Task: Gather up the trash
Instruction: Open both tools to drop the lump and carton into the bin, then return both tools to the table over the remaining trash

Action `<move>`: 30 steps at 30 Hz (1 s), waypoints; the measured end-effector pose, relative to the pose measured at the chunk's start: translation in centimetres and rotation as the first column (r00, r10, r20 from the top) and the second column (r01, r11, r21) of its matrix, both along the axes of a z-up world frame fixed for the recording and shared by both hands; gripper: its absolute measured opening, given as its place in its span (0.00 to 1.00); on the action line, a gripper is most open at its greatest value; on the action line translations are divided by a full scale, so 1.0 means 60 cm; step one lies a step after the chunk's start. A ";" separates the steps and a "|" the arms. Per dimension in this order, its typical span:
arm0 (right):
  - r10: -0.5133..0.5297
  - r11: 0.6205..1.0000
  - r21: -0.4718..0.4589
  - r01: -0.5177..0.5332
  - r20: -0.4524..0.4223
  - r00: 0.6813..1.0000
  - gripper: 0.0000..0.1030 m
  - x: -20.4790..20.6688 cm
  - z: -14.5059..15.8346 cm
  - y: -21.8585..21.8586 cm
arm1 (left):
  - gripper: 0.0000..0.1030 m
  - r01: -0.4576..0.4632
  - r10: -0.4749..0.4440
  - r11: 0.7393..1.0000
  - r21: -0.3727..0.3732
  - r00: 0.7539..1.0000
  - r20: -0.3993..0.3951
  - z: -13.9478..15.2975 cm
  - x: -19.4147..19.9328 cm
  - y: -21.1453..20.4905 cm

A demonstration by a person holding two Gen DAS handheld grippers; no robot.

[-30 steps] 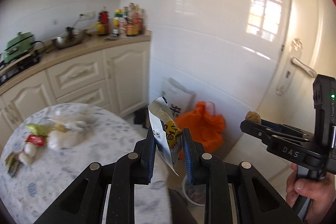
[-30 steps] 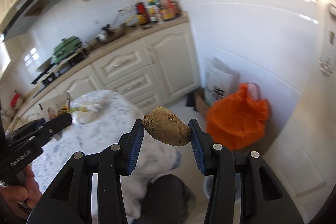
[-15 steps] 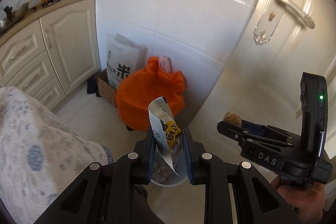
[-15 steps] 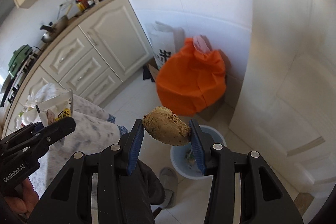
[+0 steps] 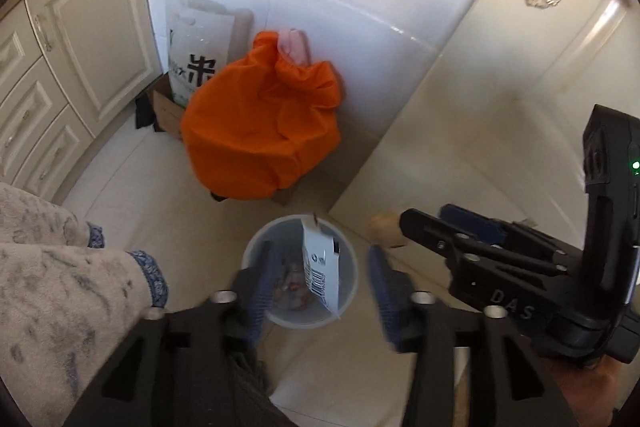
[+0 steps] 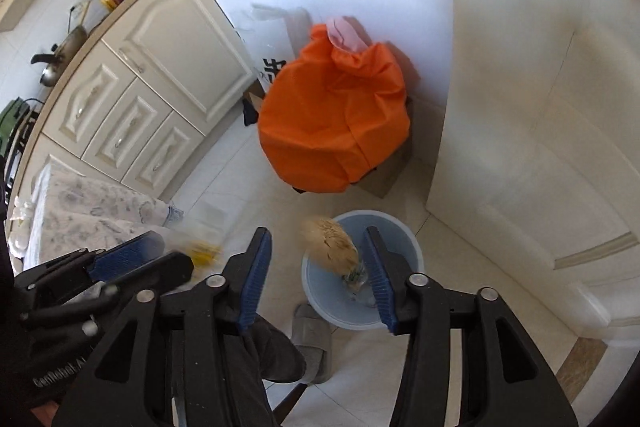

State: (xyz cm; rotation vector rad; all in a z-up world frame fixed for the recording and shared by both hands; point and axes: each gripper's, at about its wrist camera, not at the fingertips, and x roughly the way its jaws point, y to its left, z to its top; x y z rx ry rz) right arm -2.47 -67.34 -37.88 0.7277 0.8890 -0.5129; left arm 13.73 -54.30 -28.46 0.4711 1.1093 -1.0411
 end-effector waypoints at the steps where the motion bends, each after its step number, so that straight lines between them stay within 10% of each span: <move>1: -0.006 1.000 0.001 0.006 -0.006 1.000 0.61 -0.001 -0.004 -0.002 | 0.71 -0.007 0.007 1.000 0.000 1.000 0.012 -0.004 -0.003 -0.005; 6: -0.034 0.999 0.012 0.035 -0.012 0.999 0.78 -0.009 -0.012 -0.002 | 0.86 -0.030 0.029 0.999 0.013 0.997 0.067 -0.002 0.007 -0.017; 8: -0.049 0.999 0.005 0.049 -0.014 0.999 1.00 -0.011 -0.009 0.002 | 0.95 -0.048 0.046 0.999 0.015 0.994 0.099 0.006 0.009 -0.019; 20: -0.032 0.999 -0.043 0.033 0.022 0.999 1.00 0.000 0.058 0.049 | 0.99 -0.131 0.147 0.988 -0.088 0.966 0.214 0.080 -0.017 0.076; 30: 0.077 0.985 -0.165 -0.057 0.115 0.990 1.00 0.036 0.195 0.146 | 0.99 -0.242 0.300 0.941 -0.235 0.920 0.253 0.186 -0.042 0.300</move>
